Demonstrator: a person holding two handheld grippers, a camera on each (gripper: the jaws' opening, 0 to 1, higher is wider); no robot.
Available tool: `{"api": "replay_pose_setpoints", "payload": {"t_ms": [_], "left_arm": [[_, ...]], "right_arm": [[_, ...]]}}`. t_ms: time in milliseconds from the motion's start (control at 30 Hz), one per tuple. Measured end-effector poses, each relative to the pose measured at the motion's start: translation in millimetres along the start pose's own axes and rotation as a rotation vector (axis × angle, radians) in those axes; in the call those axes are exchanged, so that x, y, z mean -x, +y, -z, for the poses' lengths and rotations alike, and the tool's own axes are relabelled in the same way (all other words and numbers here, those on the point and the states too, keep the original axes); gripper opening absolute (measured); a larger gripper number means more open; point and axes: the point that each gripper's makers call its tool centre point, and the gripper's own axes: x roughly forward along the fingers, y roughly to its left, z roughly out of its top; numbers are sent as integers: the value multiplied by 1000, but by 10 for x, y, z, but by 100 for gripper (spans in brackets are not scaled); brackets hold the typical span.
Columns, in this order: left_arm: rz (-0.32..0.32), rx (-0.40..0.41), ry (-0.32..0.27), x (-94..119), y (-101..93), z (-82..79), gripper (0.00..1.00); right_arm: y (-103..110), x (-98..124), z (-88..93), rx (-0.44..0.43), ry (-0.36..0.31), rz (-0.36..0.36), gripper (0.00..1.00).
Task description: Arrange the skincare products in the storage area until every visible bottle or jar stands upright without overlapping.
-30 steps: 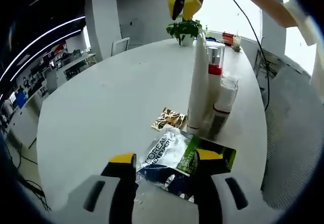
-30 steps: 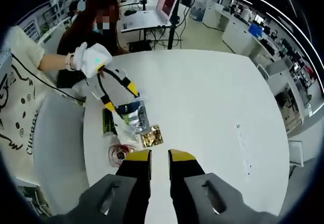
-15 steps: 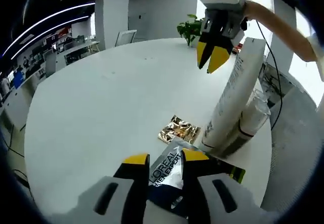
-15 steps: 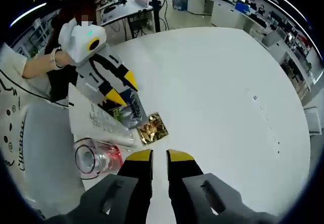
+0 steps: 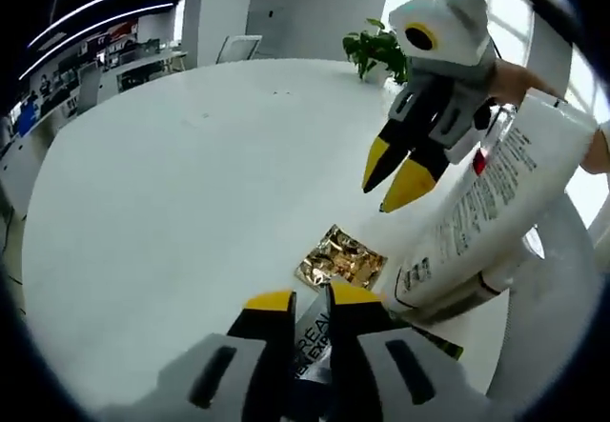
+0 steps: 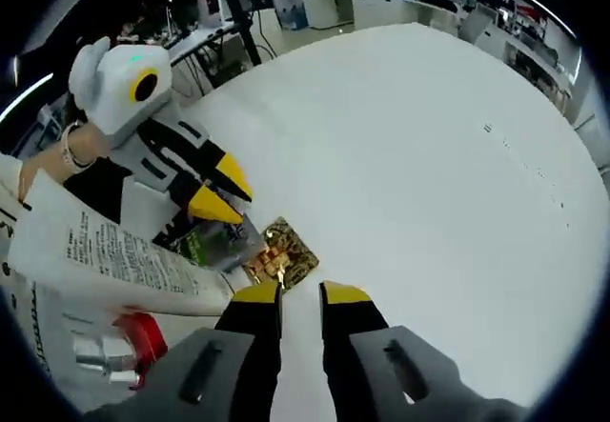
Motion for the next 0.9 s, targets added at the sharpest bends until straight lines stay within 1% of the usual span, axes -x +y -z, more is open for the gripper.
{"api": "replay_pose_setpoints", "payload": {"t_ms": [33, 100, 167, 233, 333, 400, 467, 567, 633, 767, 900], "left_arm": [[11, 14, 1, -7, -10, 3, 8], [14, 19, 3, -34, -11, 7, 8], [21, 16, 19, -73, -11, 37, 8], [25, 24, 25, -94, -9, 55, 9], [35, 41, 24, -136, -5, 63, 7], [38, 51, 26, -177, 20, 60, 7], [38, 55, 27, -235, 96, 38, 6], [43, 66, 28, -233, 117, 62, 3], [45, 81, 27, -237, 111, 68, 3], [54, 89, 28, -254, 99, 87, 2], [55, 99, 29, -274, 65, 100, 0]], "right_arm": [[-4, -13, 6, -3, -2, 0, 16], [17, -57, 59, -17, -6, 3, 16], [3, -90, 79, -32, -9, 11, 16], [19, -112, 67, -50, -27, 4, 15], [24, -190, 62, -67, -33, -11, 15], [15, -221, 70, -74, -26, -10, 14], [-9, -249, 69, -79, -26, -9, 14], [-21, -292, 81, -95, -28, -25, 14], [-7, -304, 82, -97, -29, -17, 14], [-64, -341, 39, -121, -50, -34, 13], [-33, -354, 25, -125, -54, -37, 9]]}}
